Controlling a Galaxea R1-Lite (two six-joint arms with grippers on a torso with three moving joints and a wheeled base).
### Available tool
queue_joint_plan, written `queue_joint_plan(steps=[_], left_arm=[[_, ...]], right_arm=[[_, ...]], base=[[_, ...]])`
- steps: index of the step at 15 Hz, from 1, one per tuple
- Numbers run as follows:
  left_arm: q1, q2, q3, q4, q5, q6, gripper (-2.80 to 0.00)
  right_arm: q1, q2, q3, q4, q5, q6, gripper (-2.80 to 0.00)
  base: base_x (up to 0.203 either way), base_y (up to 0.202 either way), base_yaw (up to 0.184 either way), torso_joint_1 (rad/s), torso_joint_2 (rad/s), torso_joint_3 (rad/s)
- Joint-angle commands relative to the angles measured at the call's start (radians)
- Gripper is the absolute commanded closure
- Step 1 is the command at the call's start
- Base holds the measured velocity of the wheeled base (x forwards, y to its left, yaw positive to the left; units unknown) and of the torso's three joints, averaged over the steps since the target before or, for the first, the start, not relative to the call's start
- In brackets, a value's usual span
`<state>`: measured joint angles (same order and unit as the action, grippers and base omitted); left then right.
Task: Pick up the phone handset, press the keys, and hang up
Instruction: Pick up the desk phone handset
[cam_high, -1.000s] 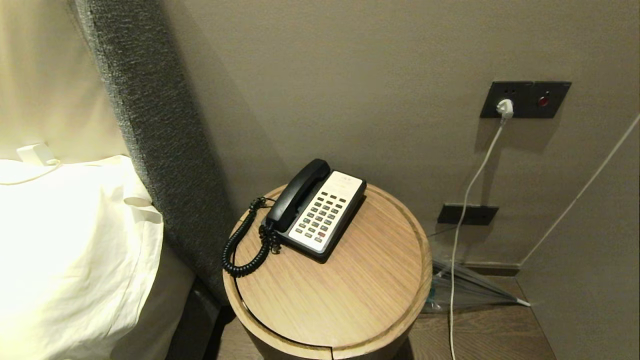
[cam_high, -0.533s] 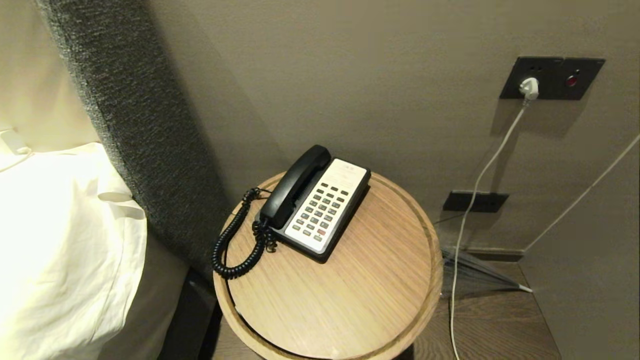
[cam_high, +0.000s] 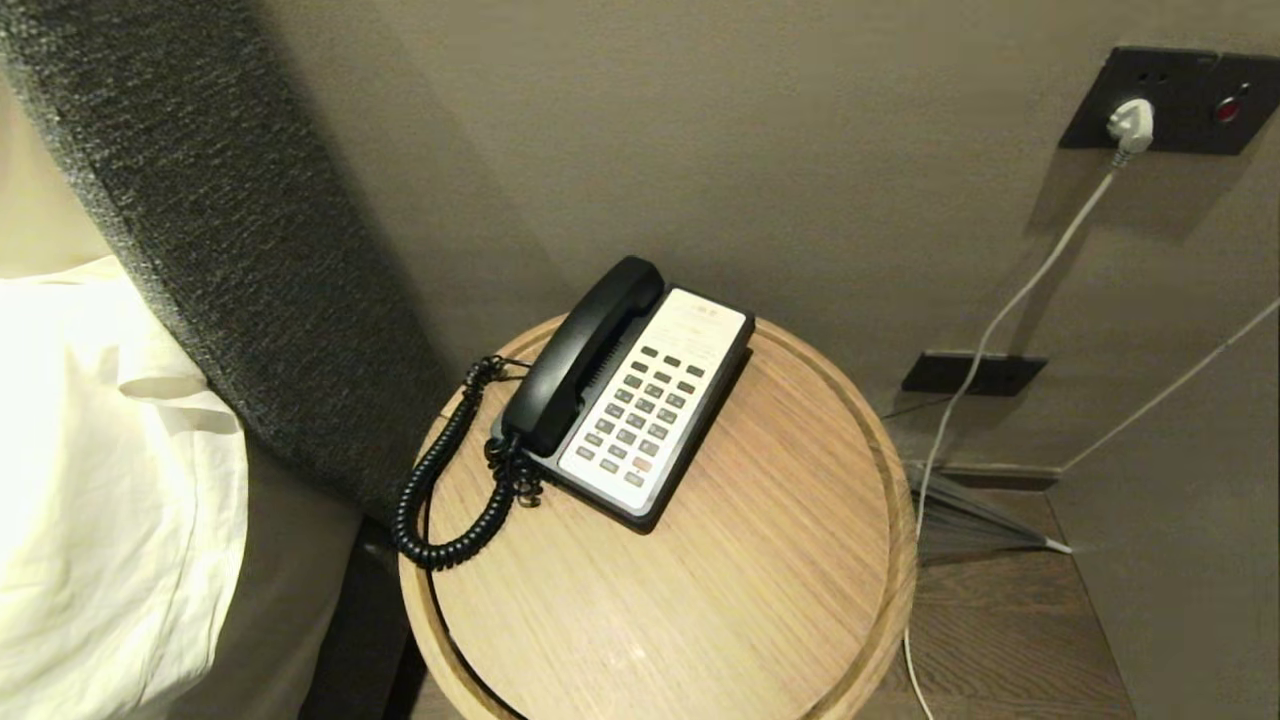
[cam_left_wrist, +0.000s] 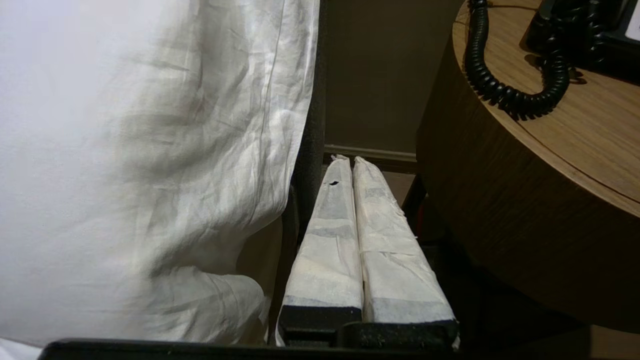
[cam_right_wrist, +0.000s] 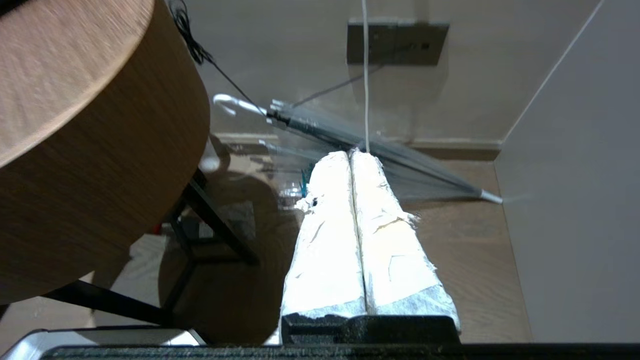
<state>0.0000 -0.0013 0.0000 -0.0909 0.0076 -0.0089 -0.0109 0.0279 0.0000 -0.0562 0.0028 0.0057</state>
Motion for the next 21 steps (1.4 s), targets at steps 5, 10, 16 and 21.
queue_joint_plan(steps=[5,10,16,21], left_arm=[[0.001,0.001,0.04,-0.001,0.0,0.0,0.0],[0.002,0.001,0.04,-0.001,0.0,0.007,0.0],[0.002,0.001,0.04,-0.001,0.003,0.007,0.0],[0.001,0.214,-0.419,0.15,-0.085,-0.004,0.0]], right_arm=[[0.0,0.0,0.02,-0.001,0.0,0.0,0.0],[0.0,0.0,0.02,-0.001,0.0,0.0,0.0],[0.0,0.0,0.02,-0.001,0.0,0.0,0.0],[0.0,0.0,0.02,-0.001,0.0,0.0,0.0]], base=[[0.0,0.0,0.0,0.003,0.0,-0.197],[0.0,0.0,0.0,0.0,0.0,-0.164],[0.0,0.0,0.0,0.0,0.0,-0.012],[0.0,0.0,0.0,0.0,0.0,0.0]])
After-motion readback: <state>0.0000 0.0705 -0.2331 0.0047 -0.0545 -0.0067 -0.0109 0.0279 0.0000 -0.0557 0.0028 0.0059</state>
